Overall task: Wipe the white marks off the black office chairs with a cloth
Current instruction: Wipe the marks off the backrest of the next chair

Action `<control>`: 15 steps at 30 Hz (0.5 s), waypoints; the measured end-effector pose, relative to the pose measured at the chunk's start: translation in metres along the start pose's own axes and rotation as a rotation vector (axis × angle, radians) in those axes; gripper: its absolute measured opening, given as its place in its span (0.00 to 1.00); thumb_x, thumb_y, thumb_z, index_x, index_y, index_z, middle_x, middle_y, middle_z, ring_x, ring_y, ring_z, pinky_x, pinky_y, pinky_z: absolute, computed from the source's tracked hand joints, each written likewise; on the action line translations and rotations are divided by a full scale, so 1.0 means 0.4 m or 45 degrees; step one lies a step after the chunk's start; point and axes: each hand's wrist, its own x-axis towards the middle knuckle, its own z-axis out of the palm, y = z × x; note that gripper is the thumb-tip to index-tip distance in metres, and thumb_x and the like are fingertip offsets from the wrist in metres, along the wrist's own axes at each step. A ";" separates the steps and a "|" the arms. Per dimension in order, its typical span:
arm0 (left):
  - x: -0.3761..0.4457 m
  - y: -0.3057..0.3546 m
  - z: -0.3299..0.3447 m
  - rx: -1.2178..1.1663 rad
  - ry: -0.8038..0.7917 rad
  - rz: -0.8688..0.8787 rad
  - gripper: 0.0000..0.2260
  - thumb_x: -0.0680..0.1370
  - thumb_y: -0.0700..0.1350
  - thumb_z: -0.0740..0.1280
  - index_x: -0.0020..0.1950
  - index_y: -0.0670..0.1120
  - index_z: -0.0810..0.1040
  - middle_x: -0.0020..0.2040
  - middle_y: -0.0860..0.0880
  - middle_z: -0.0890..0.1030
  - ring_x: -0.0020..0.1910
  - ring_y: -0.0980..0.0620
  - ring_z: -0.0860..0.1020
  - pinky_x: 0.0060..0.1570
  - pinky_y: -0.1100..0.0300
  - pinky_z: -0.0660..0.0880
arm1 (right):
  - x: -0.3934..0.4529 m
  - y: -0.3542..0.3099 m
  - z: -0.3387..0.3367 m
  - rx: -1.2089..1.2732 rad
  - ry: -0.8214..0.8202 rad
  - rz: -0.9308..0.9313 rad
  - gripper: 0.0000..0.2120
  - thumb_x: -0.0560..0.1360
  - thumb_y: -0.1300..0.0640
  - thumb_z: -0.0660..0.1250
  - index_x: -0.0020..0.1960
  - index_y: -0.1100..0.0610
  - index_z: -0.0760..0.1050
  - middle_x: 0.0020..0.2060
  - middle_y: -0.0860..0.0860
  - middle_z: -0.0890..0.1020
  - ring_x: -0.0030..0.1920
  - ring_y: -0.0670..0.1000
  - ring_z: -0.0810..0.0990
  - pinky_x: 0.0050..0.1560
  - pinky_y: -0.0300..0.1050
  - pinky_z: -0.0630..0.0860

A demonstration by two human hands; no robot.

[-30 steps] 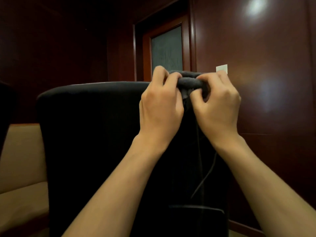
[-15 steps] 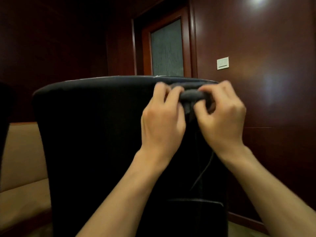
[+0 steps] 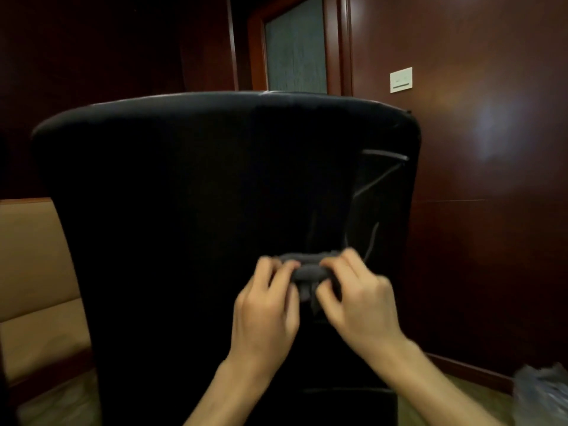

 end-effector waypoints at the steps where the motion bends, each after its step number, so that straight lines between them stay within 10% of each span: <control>1: 0.038 0.009 -0.010 0.005 0.034 0.020 0.15 0.77 0.41 0.61 0.59 0.39 0.81 0.51 0.43 0.76 0.44 0.44 0.80 0.45 0.56 0.76 | 0.037 -0.002 -0.018 -0.018 0.046 -0.012 0.11 0.72 0.54 0.63 0.50 0.57 0.79 0.44 0.54 0.78 0.33 0.58 0.81 0.27 0.51 0.77; 7: 0.222 0.056 -0.060 0.037 0.122 0.015 0.13 0.77 0.40 0.63 0.59 0.41 0.80 0.52 0.44 0.76 0.44 0.50 0.76 0.44 0.57 0.74 | 0.192 -0.006 -0.067 -0.067 0.259 0.039 0.12 0.73 0.55 0.64 0.52 0.58 0.79 0.46 0.55 0.78 0.36 0.60 0.80 0.31 0.52 0.77; 15: -0.131 -0.012 0.024 0.122 -0.256 0.009 0.15 0.77 0.41 0.60 0.60 0.39 0.80 0.52 0.45 0.77 0.43 0.44 0.81 0.38 0.51 0.81 | -0.125 -0.002 0.005 -0.209 -0.255 -0.009 0.10 0.71 0.51 0.61 0.45 0.55 0.76 0.43 0.52 0.76 0.25 0.56 0.76 0.20 0.47 0.69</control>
